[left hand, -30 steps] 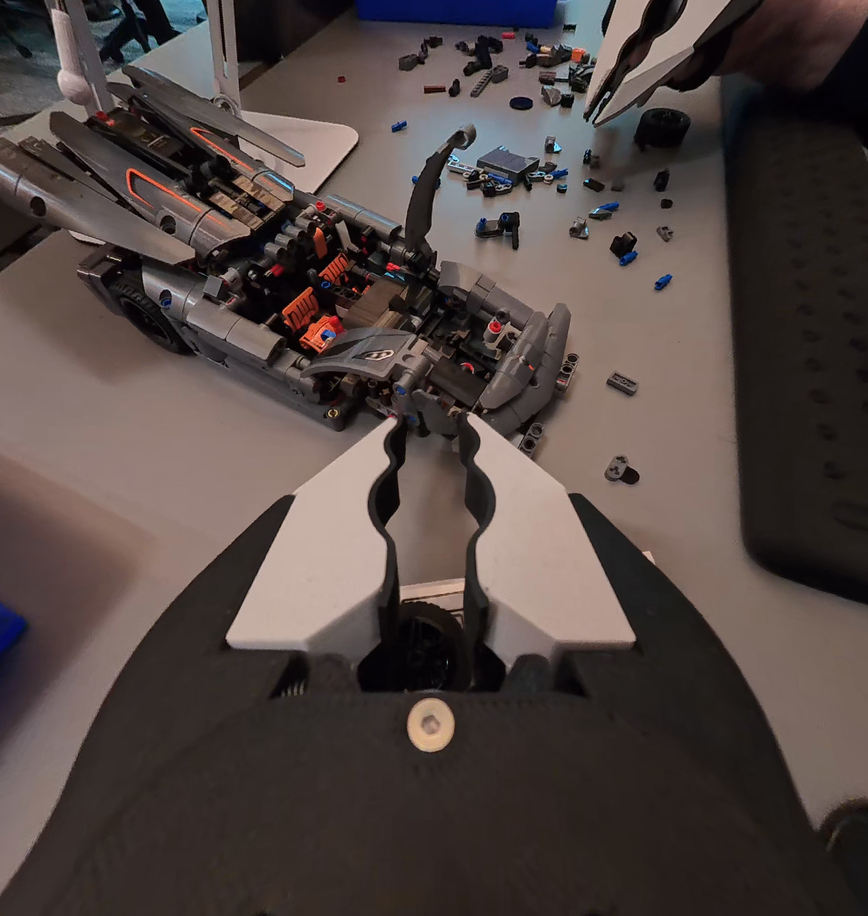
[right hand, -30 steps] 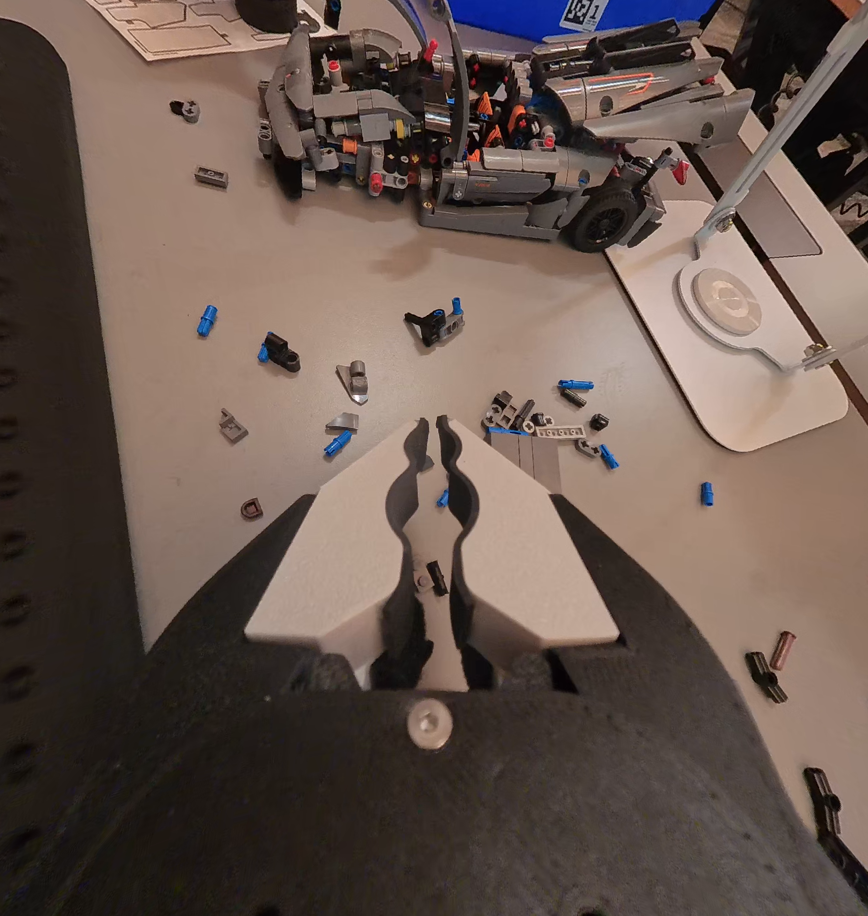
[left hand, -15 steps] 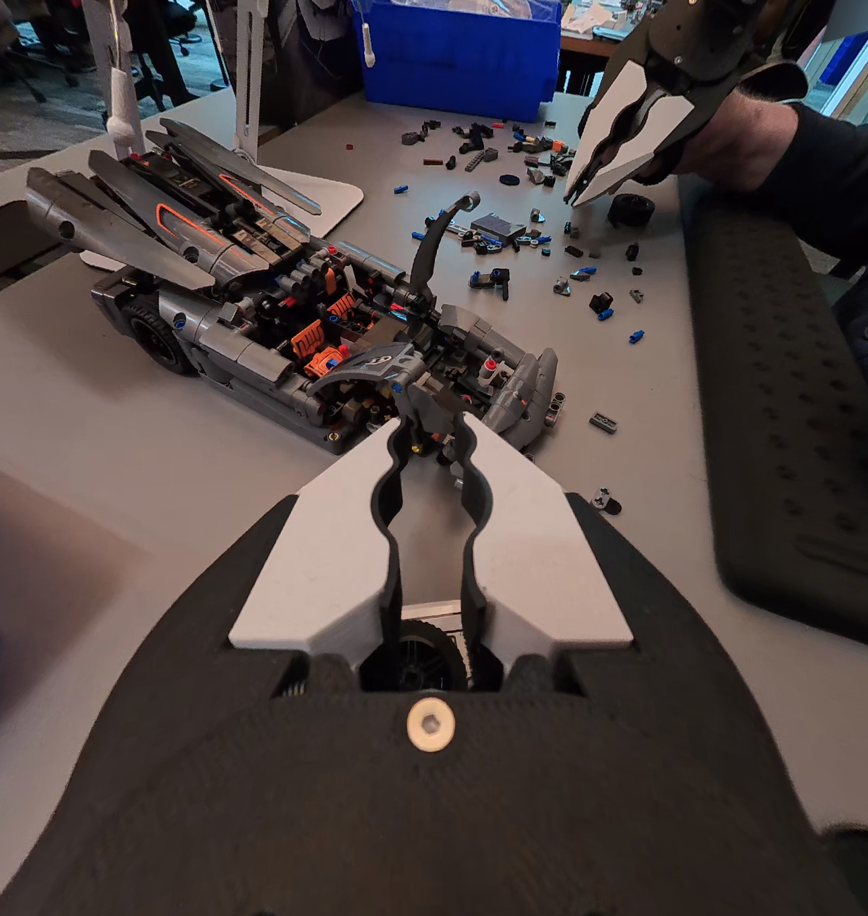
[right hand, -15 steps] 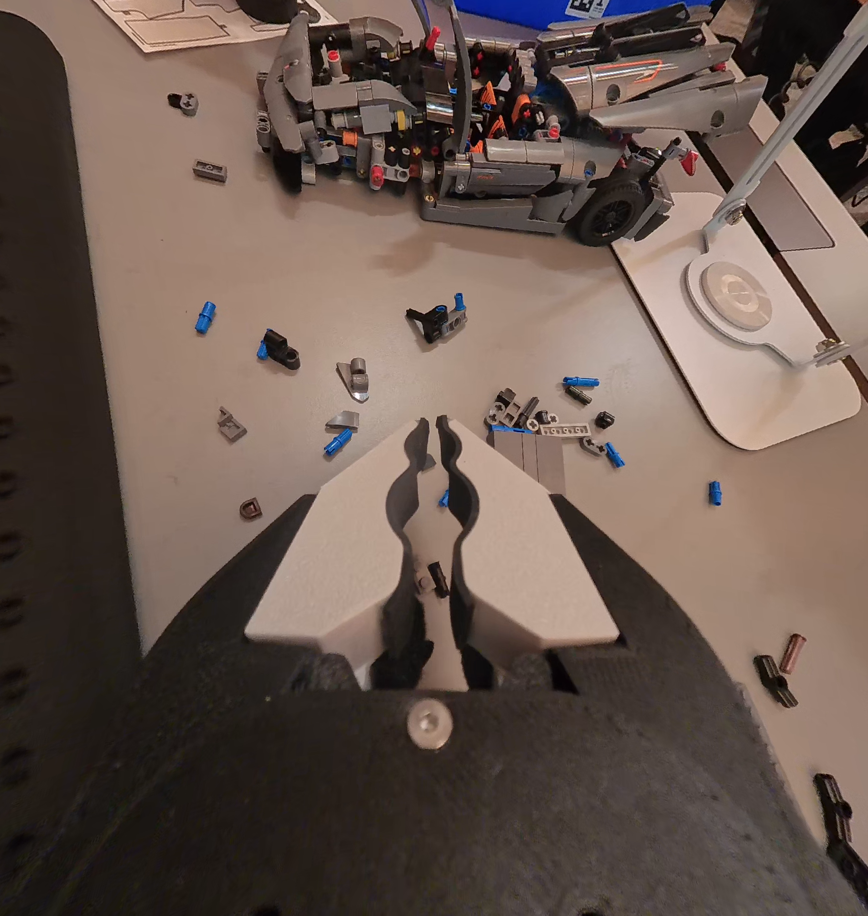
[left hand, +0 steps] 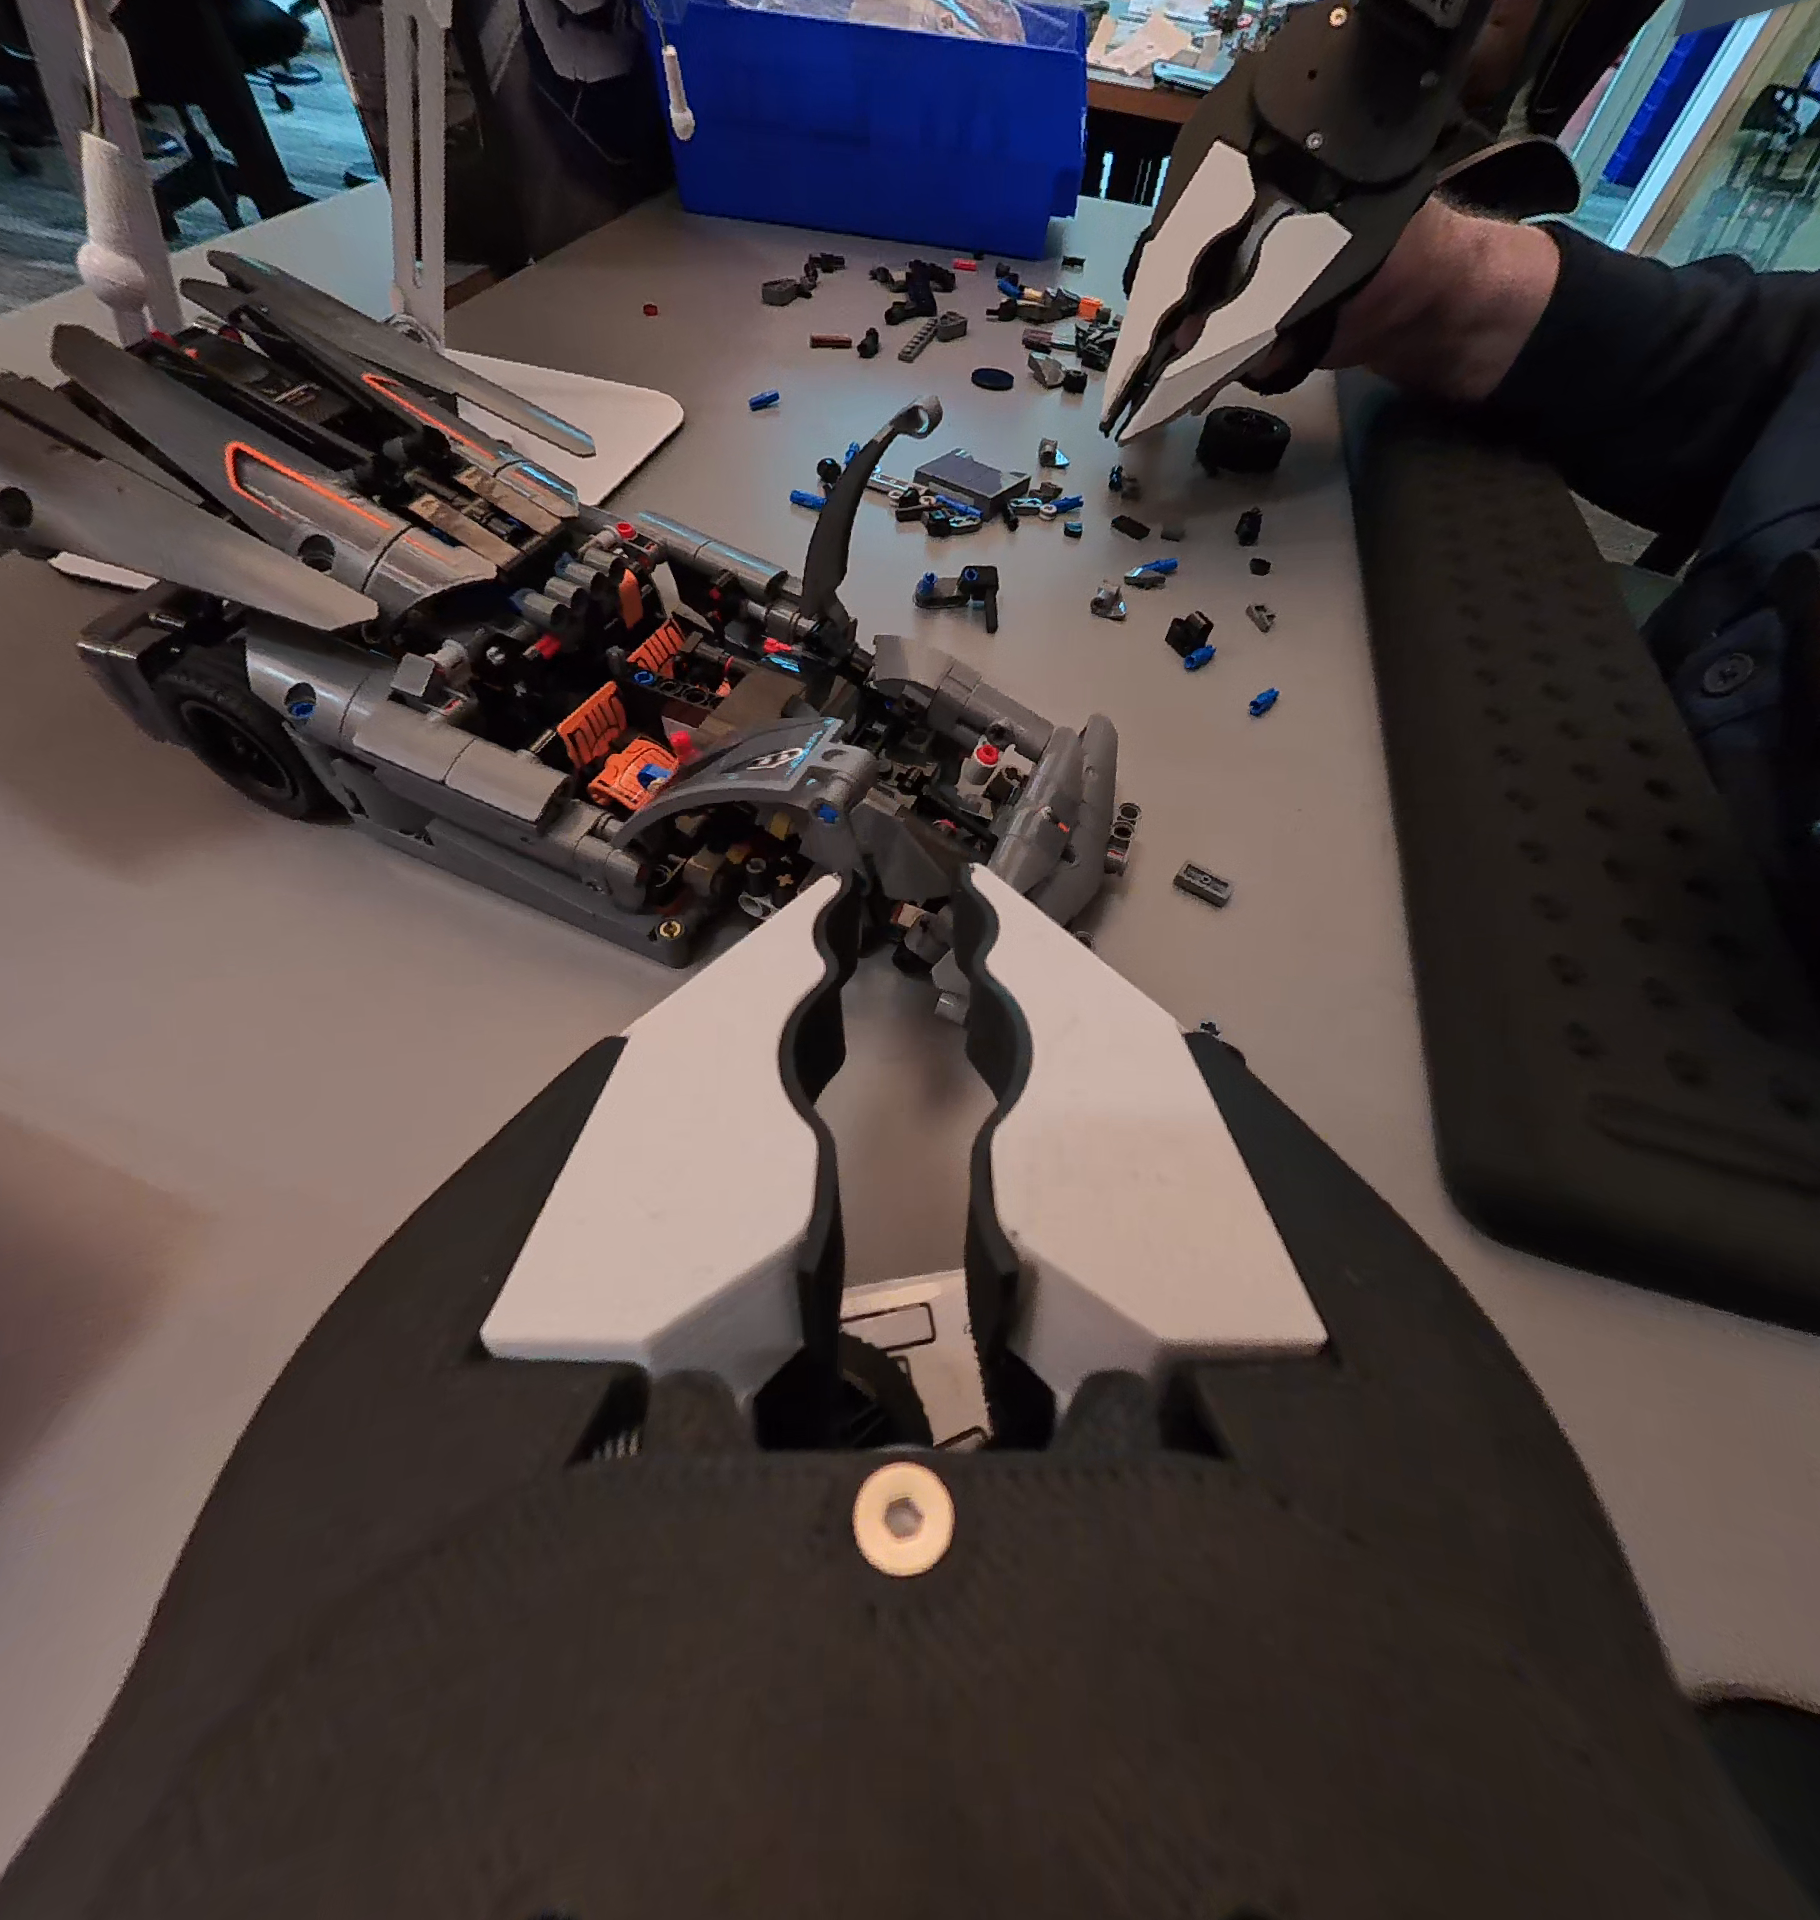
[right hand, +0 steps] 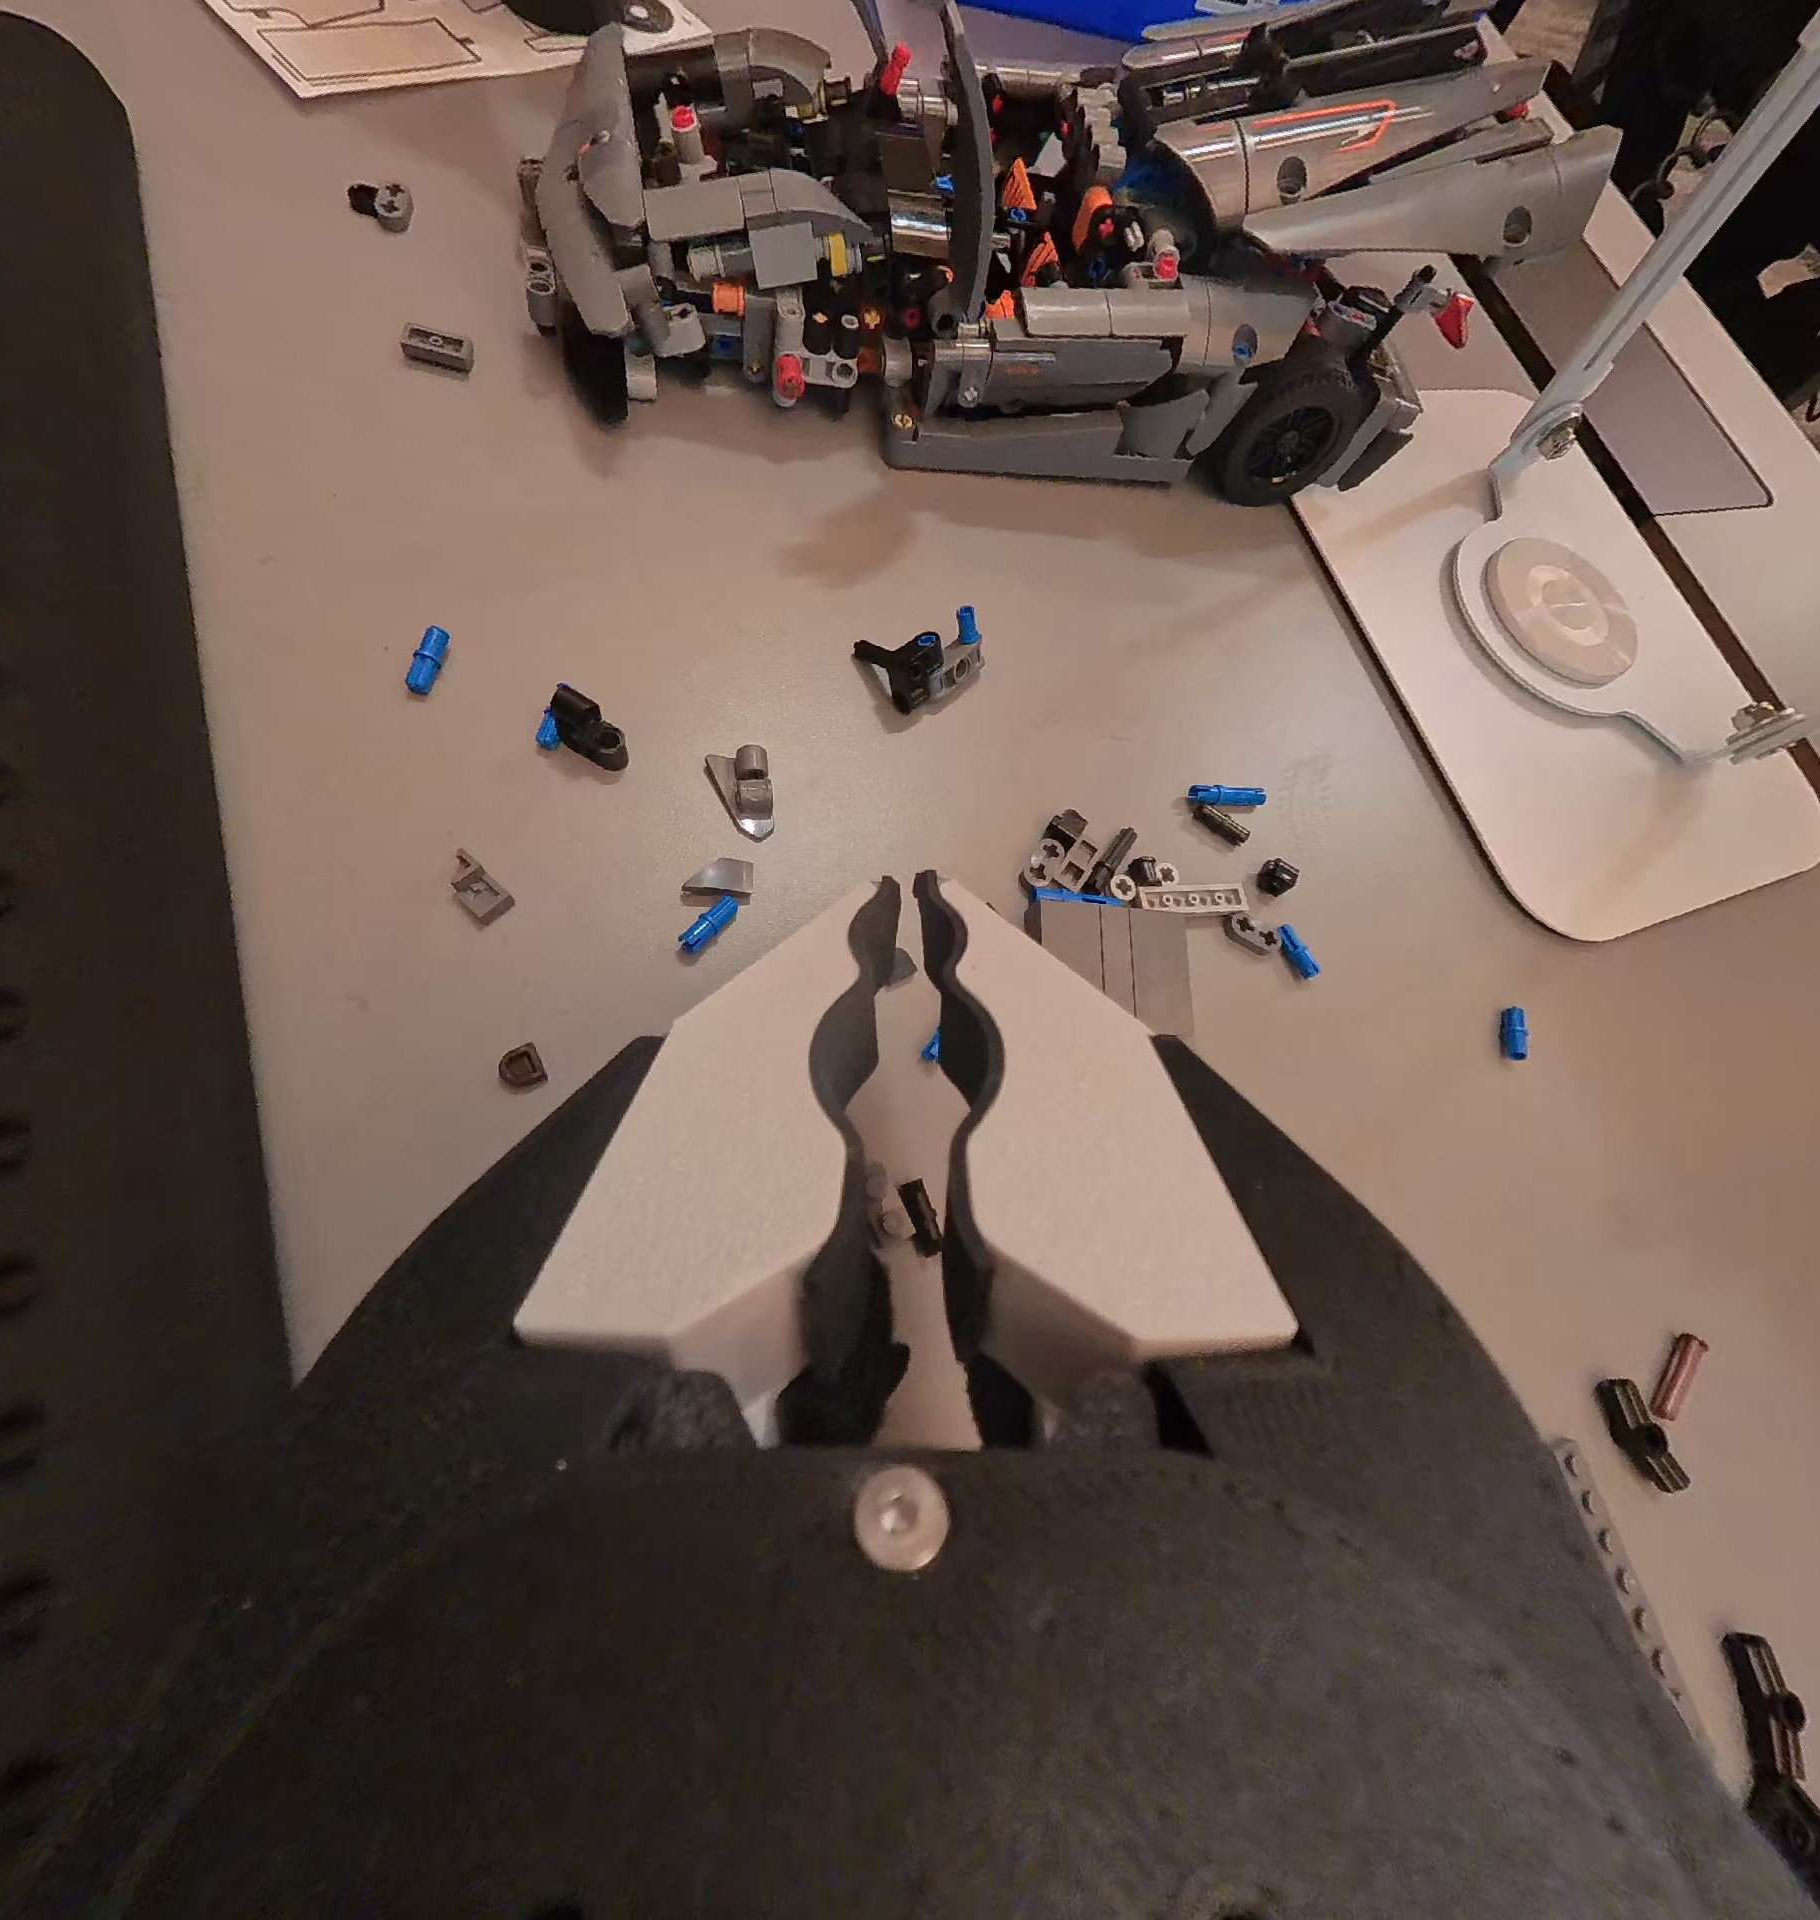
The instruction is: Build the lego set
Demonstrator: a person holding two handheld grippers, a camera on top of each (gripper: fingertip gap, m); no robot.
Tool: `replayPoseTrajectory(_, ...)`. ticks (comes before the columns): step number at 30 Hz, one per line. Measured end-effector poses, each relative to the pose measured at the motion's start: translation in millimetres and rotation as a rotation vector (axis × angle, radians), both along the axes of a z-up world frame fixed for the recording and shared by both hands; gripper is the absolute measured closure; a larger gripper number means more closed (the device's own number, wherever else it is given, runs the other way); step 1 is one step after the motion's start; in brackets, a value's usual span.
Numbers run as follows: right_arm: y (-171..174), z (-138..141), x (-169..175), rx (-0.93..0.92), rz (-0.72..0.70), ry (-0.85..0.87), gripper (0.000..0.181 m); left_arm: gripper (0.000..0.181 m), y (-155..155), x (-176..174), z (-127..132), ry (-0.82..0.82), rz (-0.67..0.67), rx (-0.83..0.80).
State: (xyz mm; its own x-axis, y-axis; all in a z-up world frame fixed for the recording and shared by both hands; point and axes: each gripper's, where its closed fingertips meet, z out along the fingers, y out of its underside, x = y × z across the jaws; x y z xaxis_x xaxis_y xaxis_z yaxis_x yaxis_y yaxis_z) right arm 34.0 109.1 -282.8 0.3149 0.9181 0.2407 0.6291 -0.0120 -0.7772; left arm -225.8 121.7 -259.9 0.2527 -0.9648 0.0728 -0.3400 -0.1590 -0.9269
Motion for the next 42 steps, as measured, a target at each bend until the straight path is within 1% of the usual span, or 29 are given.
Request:
replayPoseTrajectory(11, -0.7, 0.5, 0.6, 0.014, 0.003, -0.012, 0.180, 0.163, 1.1, -1.1, -2.8, -0.001, 0.001, -0.024)
replayPoseTrajectory(16, -0.9, -1.3, 0.5, 0.016, 0.005, -0.022, 0.180, 0.166, 0.4, -1.6, -2.2, -0.004, -0.003, -0.020)
replayPoseTrajectory(42, -0.9, -3.8, 0.5, 0.019, 0.007, -0.037, 0.180, 0.169, 1.2, -4.2, 2.3, -0.033, 0.000, -0.030)
